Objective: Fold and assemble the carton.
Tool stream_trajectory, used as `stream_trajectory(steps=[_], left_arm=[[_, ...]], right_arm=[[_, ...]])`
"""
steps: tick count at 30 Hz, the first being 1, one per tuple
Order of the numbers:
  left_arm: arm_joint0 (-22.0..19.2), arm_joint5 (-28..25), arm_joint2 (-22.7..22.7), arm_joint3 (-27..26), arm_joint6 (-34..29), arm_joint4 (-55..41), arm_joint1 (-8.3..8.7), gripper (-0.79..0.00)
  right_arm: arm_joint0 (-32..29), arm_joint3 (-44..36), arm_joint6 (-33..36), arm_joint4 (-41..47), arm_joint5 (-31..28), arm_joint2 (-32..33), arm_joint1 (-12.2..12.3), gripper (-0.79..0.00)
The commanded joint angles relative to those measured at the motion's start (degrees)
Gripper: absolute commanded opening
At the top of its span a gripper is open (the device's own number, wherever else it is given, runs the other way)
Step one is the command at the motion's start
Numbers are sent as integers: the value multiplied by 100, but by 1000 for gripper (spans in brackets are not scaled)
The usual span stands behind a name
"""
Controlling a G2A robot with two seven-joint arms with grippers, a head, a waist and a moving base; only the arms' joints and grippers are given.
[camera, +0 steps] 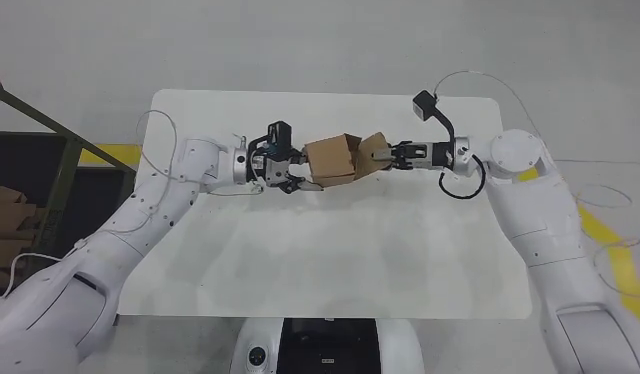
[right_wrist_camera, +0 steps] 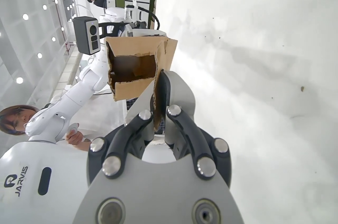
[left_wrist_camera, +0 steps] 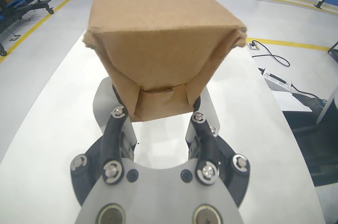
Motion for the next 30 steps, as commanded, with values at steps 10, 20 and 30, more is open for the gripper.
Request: stream_trajectory(steps=[10,20,30], left_arm=[[-125,0,257,50,-120,-287,29,-514],[-210,0,433,74,-185,-576,75,-511],[-284,0,564,54,-179,-660,104,-508]], right_arm=[[-129,-459,92,189,78,-6,46,-785],[-238,-733,570,299,-259,-71,106,-785],[-159,-595,201,390,-213,-76,114,-757]])
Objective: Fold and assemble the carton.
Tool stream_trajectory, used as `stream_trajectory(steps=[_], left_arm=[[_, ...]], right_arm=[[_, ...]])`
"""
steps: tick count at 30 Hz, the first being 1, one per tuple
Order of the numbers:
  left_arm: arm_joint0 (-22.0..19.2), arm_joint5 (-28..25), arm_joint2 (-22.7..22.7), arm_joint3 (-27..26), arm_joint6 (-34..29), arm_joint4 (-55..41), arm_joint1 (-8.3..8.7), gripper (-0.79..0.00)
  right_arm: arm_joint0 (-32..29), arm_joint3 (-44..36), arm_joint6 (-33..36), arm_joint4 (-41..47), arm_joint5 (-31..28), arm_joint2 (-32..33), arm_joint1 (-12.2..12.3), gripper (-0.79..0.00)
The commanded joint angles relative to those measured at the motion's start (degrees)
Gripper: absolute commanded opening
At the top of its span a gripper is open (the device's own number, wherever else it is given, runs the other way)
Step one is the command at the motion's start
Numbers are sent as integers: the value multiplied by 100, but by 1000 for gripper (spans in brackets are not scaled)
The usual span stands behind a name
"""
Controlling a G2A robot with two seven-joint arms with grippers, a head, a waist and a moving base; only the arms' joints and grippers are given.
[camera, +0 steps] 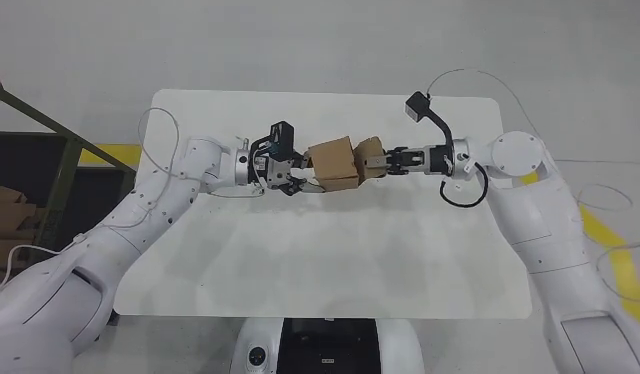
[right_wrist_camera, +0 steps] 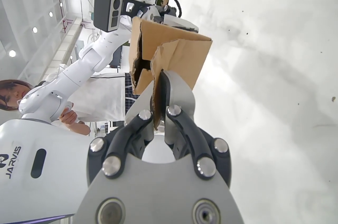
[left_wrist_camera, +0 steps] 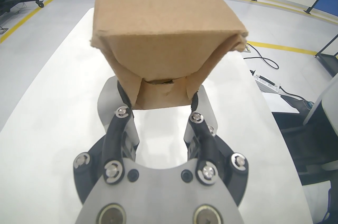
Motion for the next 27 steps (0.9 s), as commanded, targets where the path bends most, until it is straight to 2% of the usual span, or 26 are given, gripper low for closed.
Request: stream_trajectory(steps=[1,2,3,9,13,17,27], left_arm=[[-11,0,20,3,7,-9,5,-508],[-15,0,31,10,5,-14,8,-508],[-17,0,43,12,7,-22,10,-505],[-53,0,111,20,13,-58,17,-508],[-73,0,143,30,26,-69,21,-508],[-85,0,156,44,46,-73,22,-511],[-71,26,15,234,181,-92,19,-508]], right_arm=[[-6,8,-16,75,17,1,1,-680],[-13,10,-30,148,4,3,0,-536],[-20,17,-46,223,-1,2,-3,-483],[-68,46,-248,587,-13,34,-14,-428],[-133,69,-297,967,12,106,-15,-422],[-182,120,-283,1144,103,133,-8,-486],[-287,261,-444,1222,50,214,19,-477]])
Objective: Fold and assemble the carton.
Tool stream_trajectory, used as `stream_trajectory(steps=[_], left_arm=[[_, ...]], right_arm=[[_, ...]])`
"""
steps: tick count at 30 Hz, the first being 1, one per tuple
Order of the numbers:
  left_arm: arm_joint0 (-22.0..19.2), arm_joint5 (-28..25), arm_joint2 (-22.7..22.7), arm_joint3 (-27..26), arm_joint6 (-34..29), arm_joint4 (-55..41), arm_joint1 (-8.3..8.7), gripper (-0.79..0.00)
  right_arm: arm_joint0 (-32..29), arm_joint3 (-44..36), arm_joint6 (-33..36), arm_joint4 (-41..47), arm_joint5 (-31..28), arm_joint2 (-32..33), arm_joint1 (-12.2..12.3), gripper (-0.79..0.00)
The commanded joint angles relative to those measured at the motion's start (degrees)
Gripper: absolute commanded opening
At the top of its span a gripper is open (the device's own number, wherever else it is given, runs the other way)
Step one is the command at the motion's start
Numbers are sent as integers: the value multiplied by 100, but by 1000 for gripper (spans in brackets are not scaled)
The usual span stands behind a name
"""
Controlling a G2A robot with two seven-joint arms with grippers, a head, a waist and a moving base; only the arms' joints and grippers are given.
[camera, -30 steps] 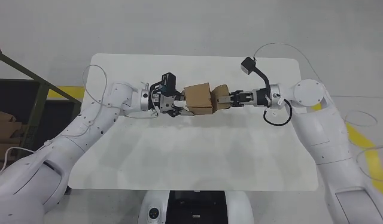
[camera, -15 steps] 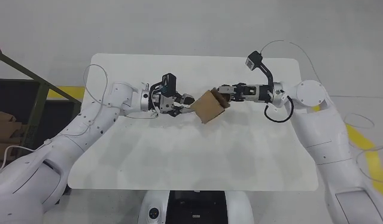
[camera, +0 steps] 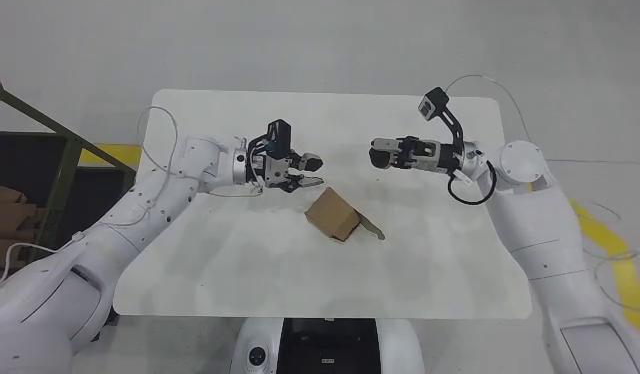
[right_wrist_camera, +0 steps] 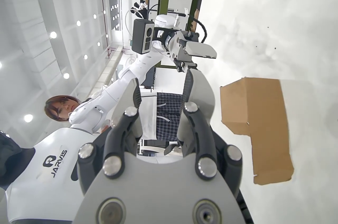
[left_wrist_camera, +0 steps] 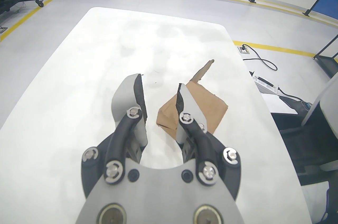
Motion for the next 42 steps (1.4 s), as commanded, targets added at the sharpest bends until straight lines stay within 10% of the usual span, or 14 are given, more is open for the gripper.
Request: stream_trajectory(steps=[1,5,7,11,12,15,42], left_arm=[[10,63,-92,77,59,-31,-3,-505],[33,230,-348,160,222,-66,20,-376],[55,215,-468,163,268,-63,44,0],[138,61,-656,50,353,-15,89,0],[156,41,-692,2,360,54,99,0],[252,24,-795,-52,441,210,125,0],[241,-5,-469,78,1131,422,291,0]], right_arm=[[-33,-2,-16,-46,-58,49,18,-477],[-142,-107,-76,-277,-343,177,69,-474],[-225,-237,-169,-511,-640,244,99,-440],[-512,-489,-433,-803,-1148,331,138,-400],[-581,-563,-514,-1017,-1285,346,153,-215],[-825,-774,-799,-1232,-1543,374,172,0],[-2745,-2515,-2814,-6477,-2826,313,413,-40]])
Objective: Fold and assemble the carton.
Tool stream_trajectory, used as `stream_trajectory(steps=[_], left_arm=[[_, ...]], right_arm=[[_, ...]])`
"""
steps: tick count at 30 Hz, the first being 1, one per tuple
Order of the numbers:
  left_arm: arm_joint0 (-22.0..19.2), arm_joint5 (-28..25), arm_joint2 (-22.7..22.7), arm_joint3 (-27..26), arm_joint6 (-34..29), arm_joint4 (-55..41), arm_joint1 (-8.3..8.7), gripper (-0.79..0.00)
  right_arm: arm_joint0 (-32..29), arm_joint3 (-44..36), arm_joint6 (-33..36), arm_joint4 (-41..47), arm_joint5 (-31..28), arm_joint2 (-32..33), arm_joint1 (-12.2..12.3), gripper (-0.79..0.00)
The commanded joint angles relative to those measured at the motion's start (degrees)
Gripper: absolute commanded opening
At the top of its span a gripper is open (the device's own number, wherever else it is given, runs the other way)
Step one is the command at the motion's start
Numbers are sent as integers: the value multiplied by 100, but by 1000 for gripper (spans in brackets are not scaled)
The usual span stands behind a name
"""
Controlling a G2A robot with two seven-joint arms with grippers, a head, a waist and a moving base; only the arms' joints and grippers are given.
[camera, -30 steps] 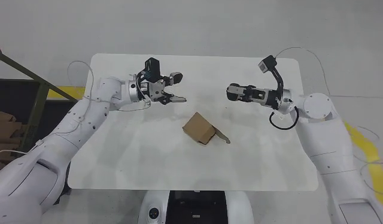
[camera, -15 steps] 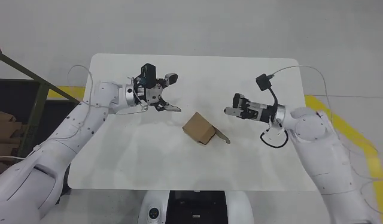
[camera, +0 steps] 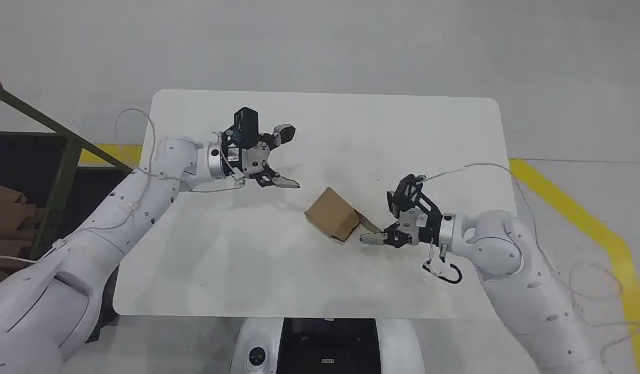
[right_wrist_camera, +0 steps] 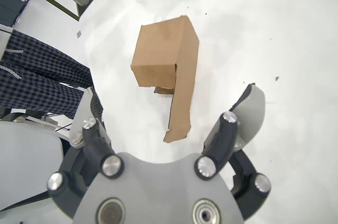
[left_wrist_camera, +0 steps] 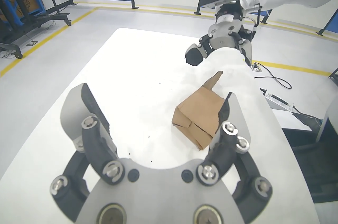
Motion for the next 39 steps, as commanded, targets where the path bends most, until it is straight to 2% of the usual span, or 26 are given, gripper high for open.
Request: stream_trajectory(steps=[1,2,4,5,7,8,9,12,13,14,15,22,26,28,31,37,39], left_arm=[[1,0,4,1,-29,-63,4,0],[2,0,5,-6,-49,-84,6,0],[9,0,-4,-13,-86,-123,10,0],[14,0,-11,-20,-101,-141,11,0],[32,0,-26,-38,-126,-174,13,0],[40,0,-33,-50,-142,-183,14,0],[49,0,-41,-59,-160,-192,15,0],[83,0,-83,-87,-201,-242,18,0],[98,0,-100,-95,-223,-251,19,0],[112,0,-122,-102,-240,-264,21,0],[132,0,-141,-109,-258,-285,22,0],[238,0,-285,-204,-434,-361,29,0],[288,0,-364,-242,-527,-420,22,0],[297,0,-397,-270,-582,-448,14,0],[297,0,-446,-301,-677,-492,1,0],[289,0,-575,-268,-832,-506,-6,0],[287,0,-655,-240,-846,-503,3,0]], right_arm=[[-69,17,-126,-240,62,-45,2,-28],[-98,25,-190,-375,109,-71,3,0],[-135,67,-314,-622,191,-116,4,-12],[-142,101,-322,-767,219,-151,6,-74],[-137,132,-385,-969,234,-218,6,-142],[-133,160,-444,-1001,251,-240,3,-206],[-123,179,-493,-1039,260,-258,2,-397],[-98,185,-615,-1187,299,-293,4,-579],[-87,186,-646,-1219,310,-298,5,-690],[-76,186,-672,-1245,319,-302,6,-763],[-61,193,-707,-1260,334,-296,8,-785],[78,265,-789,-1007,471,-165,23,-785],[267,395,-471,-257,492,-47,35,-785],[374,499,-184,300,472,-32,39,-785],[591,743,454,1653,600,-56,33,-785],[1197,1366,1949,4267,1360,-162,6,-785],[1470,1606,2313,4740,1480,-152,1,-785]])
